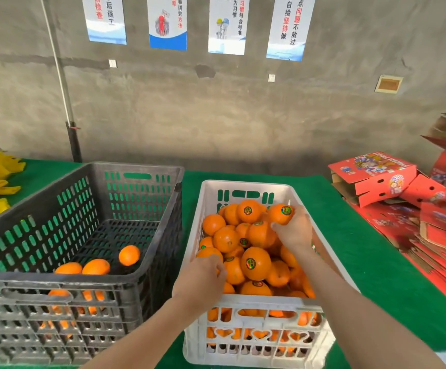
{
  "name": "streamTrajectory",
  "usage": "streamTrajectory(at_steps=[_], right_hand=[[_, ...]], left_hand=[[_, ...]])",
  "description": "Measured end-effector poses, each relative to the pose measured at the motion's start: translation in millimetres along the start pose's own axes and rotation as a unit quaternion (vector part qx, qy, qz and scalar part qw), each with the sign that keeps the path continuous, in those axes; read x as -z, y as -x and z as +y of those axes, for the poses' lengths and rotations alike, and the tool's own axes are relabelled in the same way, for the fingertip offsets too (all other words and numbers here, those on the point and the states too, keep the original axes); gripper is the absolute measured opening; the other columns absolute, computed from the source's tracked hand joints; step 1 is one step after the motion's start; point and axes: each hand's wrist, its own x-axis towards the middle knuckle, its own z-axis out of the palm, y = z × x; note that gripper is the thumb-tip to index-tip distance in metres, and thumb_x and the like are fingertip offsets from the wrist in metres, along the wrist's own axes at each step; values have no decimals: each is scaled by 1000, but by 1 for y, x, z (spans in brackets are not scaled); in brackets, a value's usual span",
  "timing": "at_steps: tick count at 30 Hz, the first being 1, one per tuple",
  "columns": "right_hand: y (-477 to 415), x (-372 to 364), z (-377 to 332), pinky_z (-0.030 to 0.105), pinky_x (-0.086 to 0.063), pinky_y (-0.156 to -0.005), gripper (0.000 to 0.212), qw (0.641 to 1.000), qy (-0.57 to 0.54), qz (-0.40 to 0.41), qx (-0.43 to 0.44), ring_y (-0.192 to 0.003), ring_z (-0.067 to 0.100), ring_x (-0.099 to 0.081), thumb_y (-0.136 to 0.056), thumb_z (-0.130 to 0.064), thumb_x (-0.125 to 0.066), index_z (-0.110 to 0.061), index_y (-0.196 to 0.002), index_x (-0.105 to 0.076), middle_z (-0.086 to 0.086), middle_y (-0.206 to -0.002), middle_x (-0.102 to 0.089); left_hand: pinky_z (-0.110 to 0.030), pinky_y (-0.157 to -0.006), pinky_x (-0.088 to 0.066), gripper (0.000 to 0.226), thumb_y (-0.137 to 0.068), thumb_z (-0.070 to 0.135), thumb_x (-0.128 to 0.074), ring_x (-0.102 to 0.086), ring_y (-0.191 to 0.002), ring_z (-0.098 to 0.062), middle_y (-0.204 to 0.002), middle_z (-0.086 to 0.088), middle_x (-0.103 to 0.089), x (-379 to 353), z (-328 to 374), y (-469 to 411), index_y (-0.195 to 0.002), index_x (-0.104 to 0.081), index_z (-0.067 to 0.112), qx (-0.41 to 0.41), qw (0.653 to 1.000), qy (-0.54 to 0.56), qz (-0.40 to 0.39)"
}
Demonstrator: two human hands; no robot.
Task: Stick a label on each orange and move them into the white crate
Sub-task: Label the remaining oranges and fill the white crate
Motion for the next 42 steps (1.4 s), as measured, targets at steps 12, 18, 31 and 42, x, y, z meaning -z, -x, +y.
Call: streamTrajectory(at_steps=[12, 18, 31, 42], right_hand=[[143, 25, -8, 18, -44, -59, 13, 919, -171, -101, 342, -69, 4, -56, -89, -21, -58, -15, -80, -64, -5, -74, -63], [255, -22, 79, 41, -38, -99, 78, 807, 283, -508, 102, -123, 28, -39, -81, -64, -53, -15, -138, -29, 8, -132, -42], [264, 9, 130, 33, -44, -77, 65, 942, 246, -219, 66, -104, 25, -51, -94, -16, -47, -34, -147, -14, 6, -115, -53], [227, 81, 186, 50, -7, -115, 76, 875, 434, -147, -156, -144, 34, -4, -96, -22, -48, -17, -149, 6, 15, -155, -8]], left_hand=[[-21, -45, -26, 19, -94, 24, -45, -44, -58, -7, -72, 4, -54, 1, 4, -6, -77, -54, 20, -3, 999, -41, 7], [-34, -54, -39, 25, -99, 21, -40, -52, -67, -22, -79, -6, -61, -2, 7, 7, -78, -51, 14, -33, 994, -91, 46], [-26, -105, -35, 34, -92, 14, -50, -46, -123, -16, -131, 0, -51, -75, -63, 163, -126, -56, 15, -57, 983, 16, -175], [-30, -99, -26, 49, -82, 46, -62, -39, -109, -8, -112, 11, -44, -93, -90, 158, -129, -52, 37, -69, 956, -87, -271]])
